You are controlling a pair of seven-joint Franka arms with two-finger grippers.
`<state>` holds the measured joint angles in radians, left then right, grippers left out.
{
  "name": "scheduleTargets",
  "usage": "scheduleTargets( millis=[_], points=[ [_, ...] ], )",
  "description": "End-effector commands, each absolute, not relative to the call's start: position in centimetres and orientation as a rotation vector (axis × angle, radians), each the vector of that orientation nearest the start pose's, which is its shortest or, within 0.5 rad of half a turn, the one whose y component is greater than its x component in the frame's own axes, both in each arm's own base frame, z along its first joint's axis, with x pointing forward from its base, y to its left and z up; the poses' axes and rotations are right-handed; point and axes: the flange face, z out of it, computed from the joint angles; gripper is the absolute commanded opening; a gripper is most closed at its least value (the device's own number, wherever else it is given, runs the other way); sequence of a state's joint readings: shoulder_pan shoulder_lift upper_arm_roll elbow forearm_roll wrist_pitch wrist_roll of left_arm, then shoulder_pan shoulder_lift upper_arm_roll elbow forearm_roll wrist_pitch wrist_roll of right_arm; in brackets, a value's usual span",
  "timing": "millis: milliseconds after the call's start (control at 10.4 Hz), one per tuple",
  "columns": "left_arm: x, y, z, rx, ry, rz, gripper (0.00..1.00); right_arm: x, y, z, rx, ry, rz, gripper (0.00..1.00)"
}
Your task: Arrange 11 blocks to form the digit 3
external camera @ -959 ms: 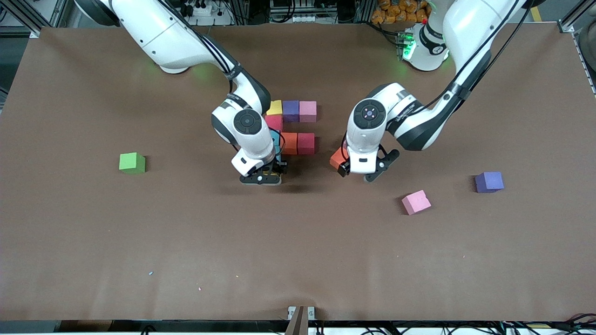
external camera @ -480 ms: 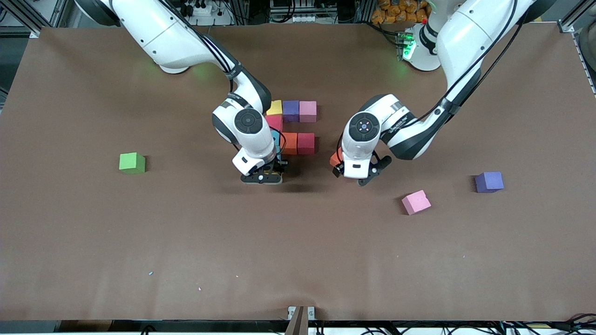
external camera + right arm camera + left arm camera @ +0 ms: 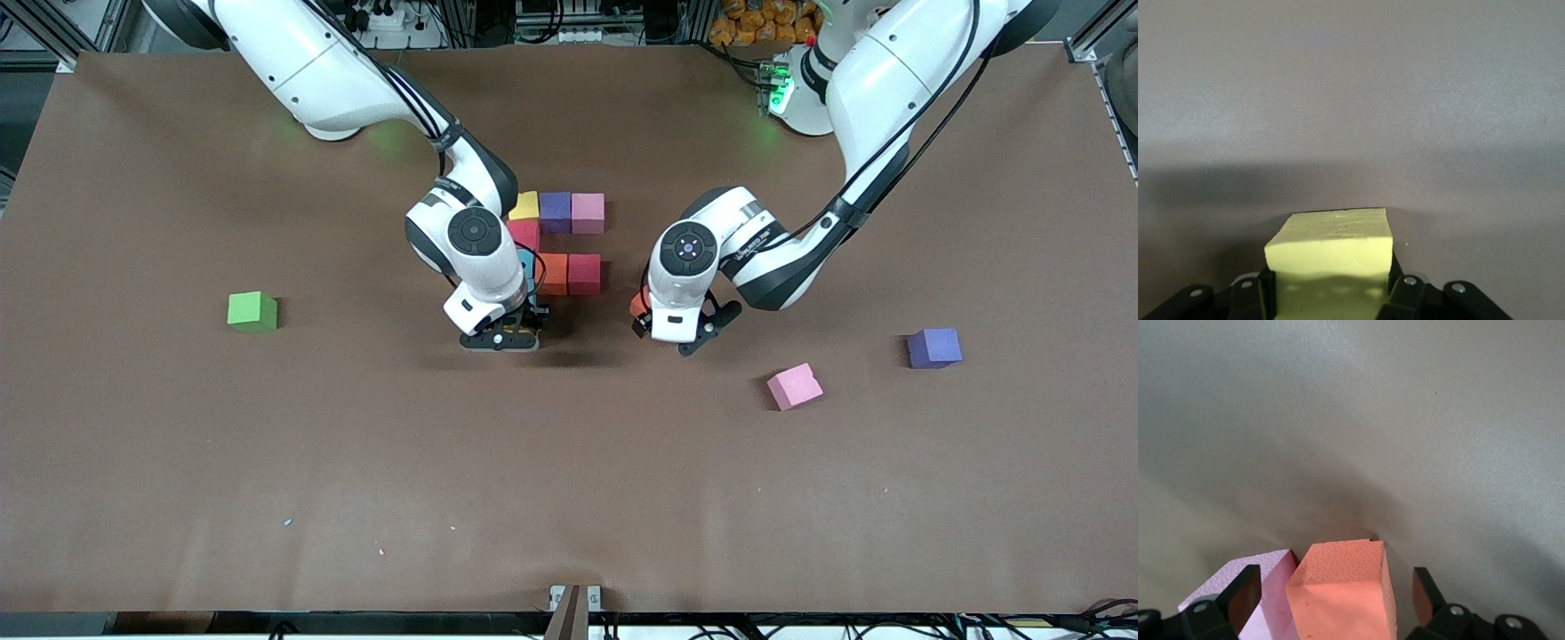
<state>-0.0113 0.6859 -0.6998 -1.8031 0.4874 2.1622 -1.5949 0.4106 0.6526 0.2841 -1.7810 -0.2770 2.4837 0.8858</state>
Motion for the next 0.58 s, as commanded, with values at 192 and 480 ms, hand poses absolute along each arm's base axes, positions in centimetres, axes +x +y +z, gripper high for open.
scheduleTargets(
  millis=[192,480],
  points=[
    [50.9,-38.7,21.5,-2.914,-0.951,0.115,1.00,51.3,41.3,21.0,-3.089,0.069,-0.113,0.00],
    [50.4,-38.8,20.7,-2.905,-0.940,0.122,1.00,51.2,41.5,21.0,-3.087,0.065,-0.112,0.00]
  ],
)
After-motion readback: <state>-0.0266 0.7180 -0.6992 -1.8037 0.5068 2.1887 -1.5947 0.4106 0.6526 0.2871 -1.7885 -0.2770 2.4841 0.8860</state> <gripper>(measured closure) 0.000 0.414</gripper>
